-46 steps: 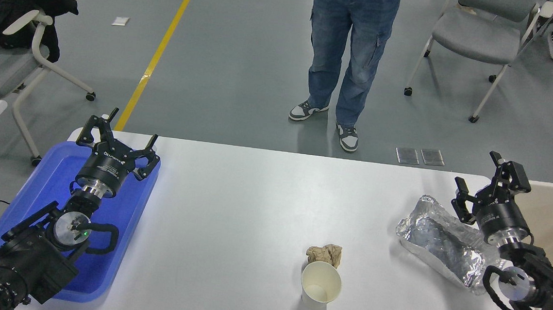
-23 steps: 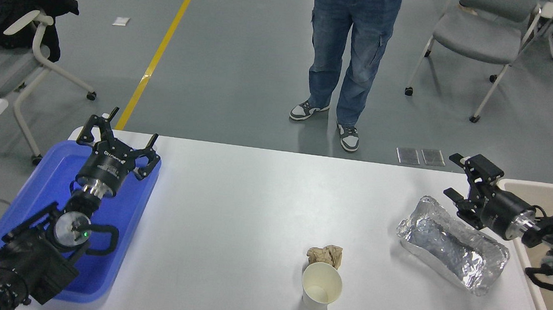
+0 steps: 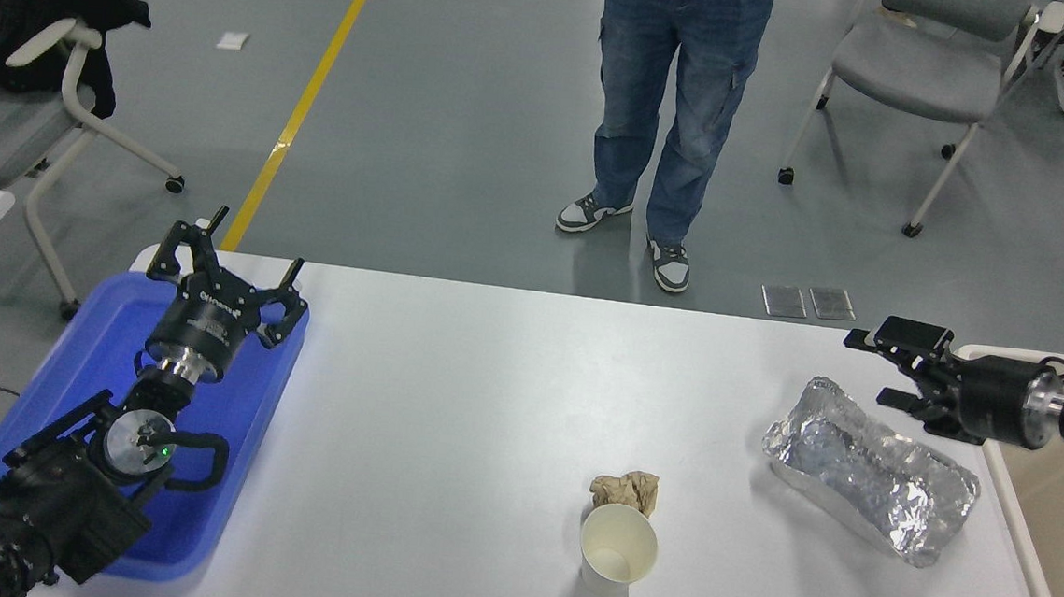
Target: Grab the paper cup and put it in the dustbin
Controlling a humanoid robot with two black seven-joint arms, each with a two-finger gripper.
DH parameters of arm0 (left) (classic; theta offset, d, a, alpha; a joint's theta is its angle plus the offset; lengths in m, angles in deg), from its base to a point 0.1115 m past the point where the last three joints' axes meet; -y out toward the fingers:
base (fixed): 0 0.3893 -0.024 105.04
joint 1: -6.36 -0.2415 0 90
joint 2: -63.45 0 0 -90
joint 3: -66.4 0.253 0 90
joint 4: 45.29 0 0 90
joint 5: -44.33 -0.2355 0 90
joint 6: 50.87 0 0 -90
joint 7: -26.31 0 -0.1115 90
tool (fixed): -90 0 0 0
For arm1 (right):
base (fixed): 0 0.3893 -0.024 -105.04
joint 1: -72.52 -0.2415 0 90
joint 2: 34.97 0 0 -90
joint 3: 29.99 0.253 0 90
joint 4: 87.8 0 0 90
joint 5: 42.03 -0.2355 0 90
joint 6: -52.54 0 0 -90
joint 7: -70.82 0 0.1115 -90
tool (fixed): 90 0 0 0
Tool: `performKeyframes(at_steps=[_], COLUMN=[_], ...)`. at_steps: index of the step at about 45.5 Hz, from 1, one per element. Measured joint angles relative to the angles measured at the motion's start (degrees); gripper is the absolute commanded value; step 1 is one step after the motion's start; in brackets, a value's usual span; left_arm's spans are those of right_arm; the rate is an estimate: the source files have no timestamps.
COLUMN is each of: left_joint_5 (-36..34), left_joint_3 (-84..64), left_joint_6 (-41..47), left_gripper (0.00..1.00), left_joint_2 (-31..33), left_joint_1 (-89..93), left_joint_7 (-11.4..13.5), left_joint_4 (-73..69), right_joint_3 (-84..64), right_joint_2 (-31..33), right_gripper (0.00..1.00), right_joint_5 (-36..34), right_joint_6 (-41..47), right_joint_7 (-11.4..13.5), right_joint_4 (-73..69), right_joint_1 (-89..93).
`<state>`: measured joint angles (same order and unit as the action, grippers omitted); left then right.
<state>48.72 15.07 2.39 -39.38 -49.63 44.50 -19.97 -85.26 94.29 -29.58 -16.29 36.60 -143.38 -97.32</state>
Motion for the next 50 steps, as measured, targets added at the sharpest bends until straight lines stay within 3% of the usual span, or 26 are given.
performKeyframes(at_steps=[13, 20, 33, 50], left_joint_5=[0.0, 0.0, 0.0, 0.0], left_joint_3=[0.0, 0.0, 0.0, 0.0], left_joint_6=[0.0, 0.0, 0.0, 0.0], left_gripper=[1.00, 1.00, 1.00, 1.00], left_joint_2=[0.0, 0.0, 0.0, 0.0], left_joint_1=[0.0, 0.0, 0.0, 0.0], left_joint_7=[0.0, 0.0, 0.0, 0.0], left_joint_4=[0.0, 0.0, 0.0, 0.0], right_joint_3=[-16.3, -22.4, -25.9, -26.9], right_joint_2=[-8.3, -12.7, -15.8, -17.6], right_gripper=[1.00, 1.00, 1.00, 1.00], right_joint_5=[2.1, 4.1, 11.3, 14.3], right_joint_6=[8.9, 15.5, 21.7, 23.5], right_joint_7=[0.5, 3.0, 6.1, 7.1], right_joint_4=[-3.2, -5.6, -12.9, -17.5], right_joint_1=[-13.1, -21.3, -35.5, -45.3])
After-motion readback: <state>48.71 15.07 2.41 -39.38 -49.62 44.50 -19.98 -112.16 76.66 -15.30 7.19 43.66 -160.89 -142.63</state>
